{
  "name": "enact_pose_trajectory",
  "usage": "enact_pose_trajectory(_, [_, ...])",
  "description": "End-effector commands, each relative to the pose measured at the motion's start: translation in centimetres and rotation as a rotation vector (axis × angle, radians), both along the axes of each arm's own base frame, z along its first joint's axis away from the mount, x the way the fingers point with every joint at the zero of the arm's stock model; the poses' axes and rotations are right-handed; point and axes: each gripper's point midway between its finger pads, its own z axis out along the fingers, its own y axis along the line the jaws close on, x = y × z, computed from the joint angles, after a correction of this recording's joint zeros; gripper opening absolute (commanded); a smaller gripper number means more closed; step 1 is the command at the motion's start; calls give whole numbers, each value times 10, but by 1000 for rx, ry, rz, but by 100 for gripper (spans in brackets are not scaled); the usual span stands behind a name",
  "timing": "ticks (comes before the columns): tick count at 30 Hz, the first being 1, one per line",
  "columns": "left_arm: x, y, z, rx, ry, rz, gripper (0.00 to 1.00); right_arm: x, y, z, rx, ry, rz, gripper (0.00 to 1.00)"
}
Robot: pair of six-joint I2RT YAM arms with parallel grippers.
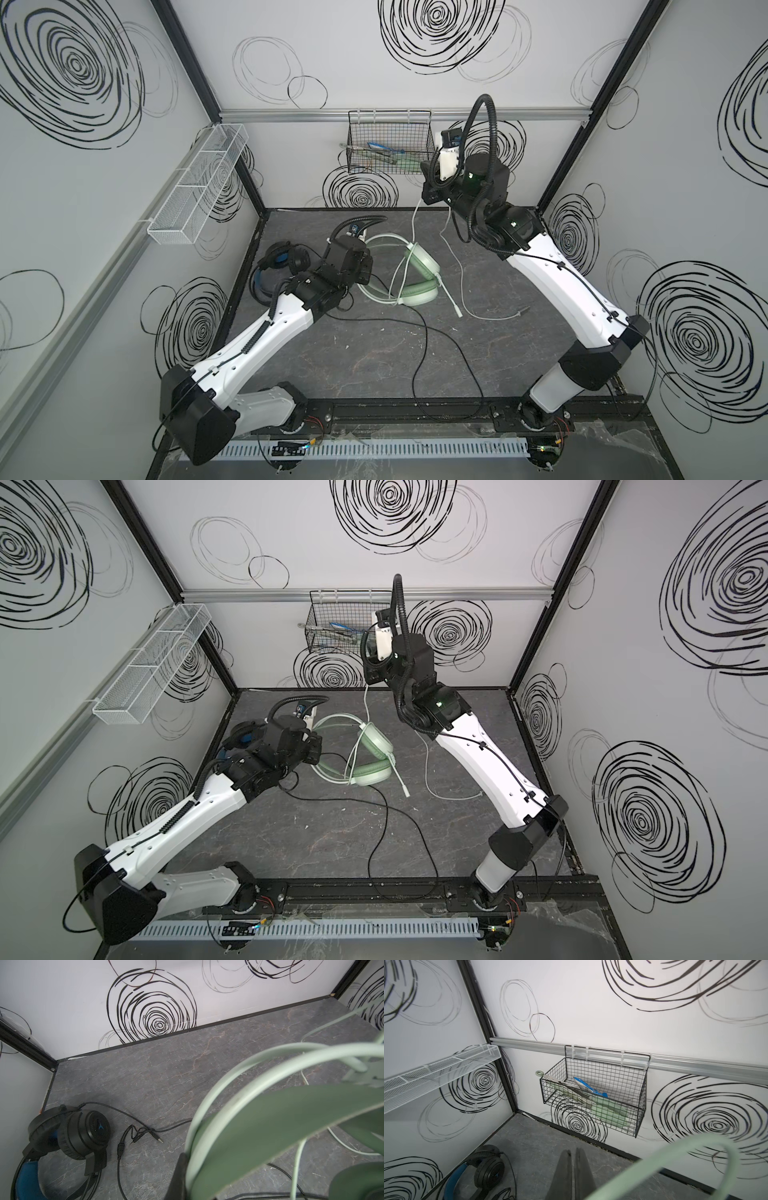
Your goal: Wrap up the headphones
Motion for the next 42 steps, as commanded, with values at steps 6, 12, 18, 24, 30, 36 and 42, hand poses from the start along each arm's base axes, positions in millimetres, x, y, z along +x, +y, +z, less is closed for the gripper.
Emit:
enact_pose_trajectory(6, [43,12,30,-161,-93,231,0,-65,18,40,86,-142,195,0])
enact_pose_trajectory(12, [68,49,43,-156,-164,404,0,-95,25,19,-37,-131,169,0])
enact_pose_trajectory(18, [71,77,74,36,-314,547,0,-114,30,2,-191,-162,96,0])
enact_pose_trajectory(24, [65,94,111,196,-452,646,0,-119,26,-6,-235,-148,65,0])
enact_pose_trajectory(30, [53,105,140,253,-544,682,0,-108,2,-9,-191,-105,-16,0])
enact_pose_trajectory(36, [56,93,158,313,-604,702,0,-118,4,-7,-130,-104,70,0])
enact_pose_trajectory(42, [71,77,185,266,-657,705,0,-127,6,-5,-55,-84,132,0])
